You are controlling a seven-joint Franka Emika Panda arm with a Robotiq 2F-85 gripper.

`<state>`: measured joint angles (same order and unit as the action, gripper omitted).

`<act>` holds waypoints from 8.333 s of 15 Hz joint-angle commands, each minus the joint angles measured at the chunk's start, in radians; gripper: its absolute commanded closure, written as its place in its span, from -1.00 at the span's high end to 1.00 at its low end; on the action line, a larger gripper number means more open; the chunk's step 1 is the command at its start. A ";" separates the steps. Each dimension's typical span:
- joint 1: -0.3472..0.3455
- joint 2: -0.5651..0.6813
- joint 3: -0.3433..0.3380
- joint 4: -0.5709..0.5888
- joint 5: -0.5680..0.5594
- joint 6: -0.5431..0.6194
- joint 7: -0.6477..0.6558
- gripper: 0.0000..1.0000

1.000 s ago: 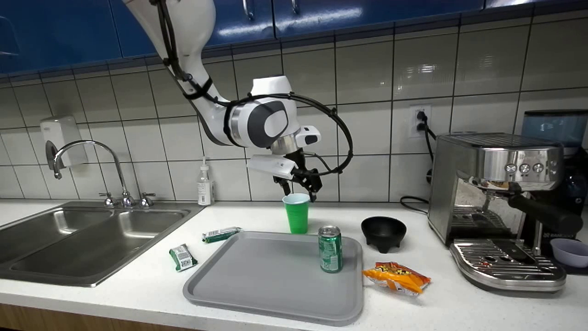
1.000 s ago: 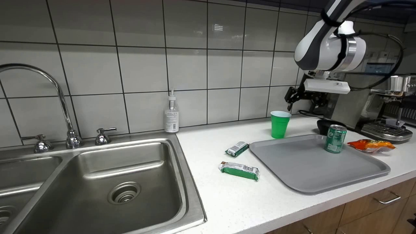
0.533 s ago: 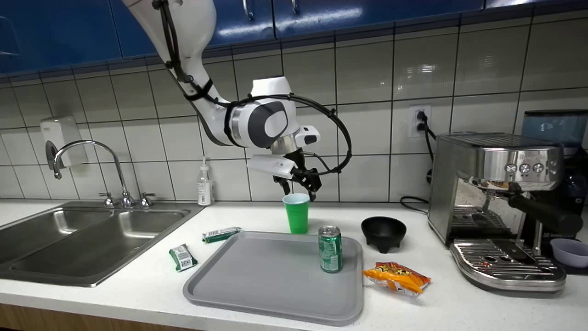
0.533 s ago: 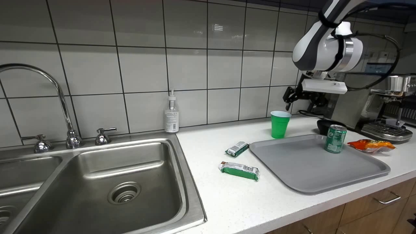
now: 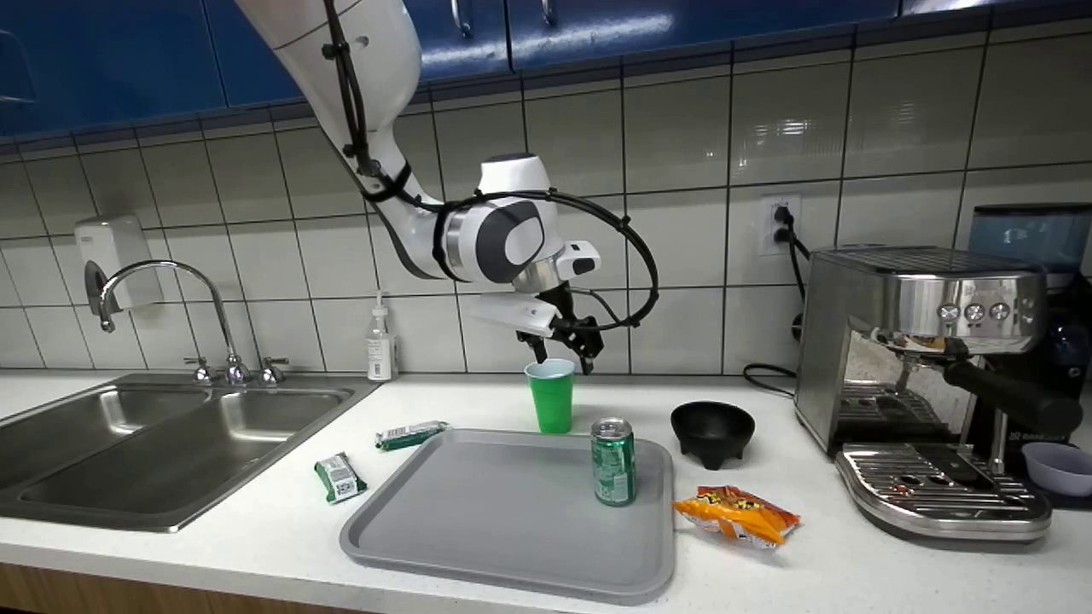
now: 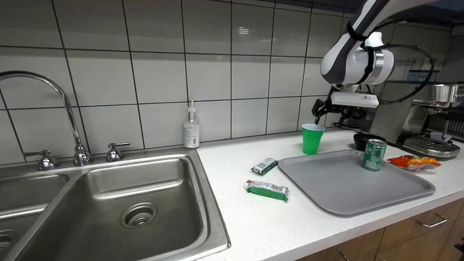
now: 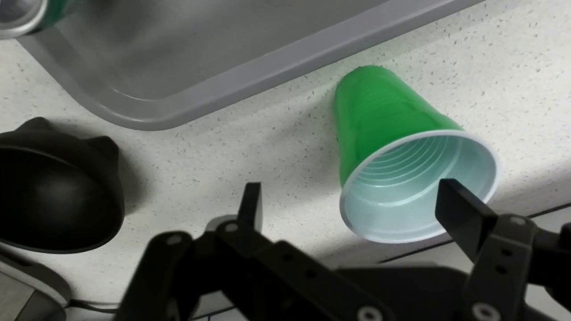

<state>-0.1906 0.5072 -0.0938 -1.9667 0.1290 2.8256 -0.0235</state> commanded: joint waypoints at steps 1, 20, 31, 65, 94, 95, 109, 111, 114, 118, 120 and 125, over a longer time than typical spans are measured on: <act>-0.003 0.053 0.004 0.083 -0.006 -0.031 0.018 1.00; 0.005 0.177 -0.009 0.246 -0.020 -0.175 0.029 1.00; 0.004 0.180 -0.007 0.258 -0.024 -0.179 0.021 -0.16; -0.007 -0.095 0.064 -0.068 0.032 -0.038 -0.025 -0.98; -0.076 -0.114 0.053 -0.266 0.057 0.051 -0.034 -0.97; -0.077 -0.114 0.053 -0.265 0.057 0.050 -0.034 -0.51; -0.051 -0.191 0.036 -0.286 0.030 0.078 -0.018 1.00; -0.047 -0.206 0.039 -0.287 0.031 0.080 -0.021 1.00; -0.038 -0.221 0.044 -0.284 0.032 0.082 -0.026 1.00; -0.024 -0.222 0.059 -0.272 0.037 0.078 -0.039 1.00; -0.020 -0.215 0.072 -0.263 0.042 0.074 -0.052 1.00; -0.009 -0.197 0.114 -0.236 0.044 0.064 -0.088 1.00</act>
<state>-0.1991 0.3090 -0.0058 -2.2228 0.1616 2.9023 -0.0678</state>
